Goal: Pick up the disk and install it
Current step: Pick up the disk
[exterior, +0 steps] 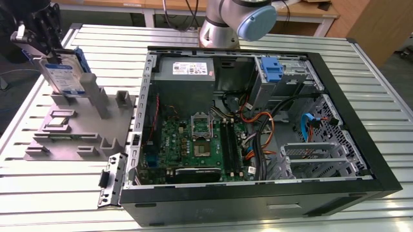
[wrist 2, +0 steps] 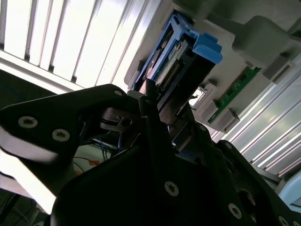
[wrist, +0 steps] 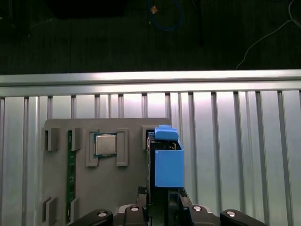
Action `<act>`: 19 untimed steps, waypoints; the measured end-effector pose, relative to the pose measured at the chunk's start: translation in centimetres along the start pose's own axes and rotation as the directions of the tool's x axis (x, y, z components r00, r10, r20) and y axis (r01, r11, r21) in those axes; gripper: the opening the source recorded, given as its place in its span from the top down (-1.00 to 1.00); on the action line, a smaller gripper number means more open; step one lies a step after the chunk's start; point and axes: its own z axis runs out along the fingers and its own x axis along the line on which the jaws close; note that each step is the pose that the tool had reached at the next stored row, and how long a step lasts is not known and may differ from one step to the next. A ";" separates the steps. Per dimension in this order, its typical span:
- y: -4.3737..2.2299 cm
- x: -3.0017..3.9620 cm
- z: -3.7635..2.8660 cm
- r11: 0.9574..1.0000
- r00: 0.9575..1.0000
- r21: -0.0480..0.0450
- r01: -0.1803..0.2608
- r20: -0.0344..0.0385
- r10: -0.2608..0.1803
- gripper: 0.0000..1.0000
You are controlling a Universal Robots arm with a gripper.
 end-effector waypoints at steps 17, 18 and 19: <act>0.07 -0.04 -1.17 1.000 1.000 0.000 0.000 0.000 0.000 0.30; 0.07 -0.04 -1.17 1.000 1.000 0.000 0.000 0.000 0.000 0.30; 0.07 -0.04 -1.20 1.000 1.000 0.000 0.000 0.000 0.000 0.30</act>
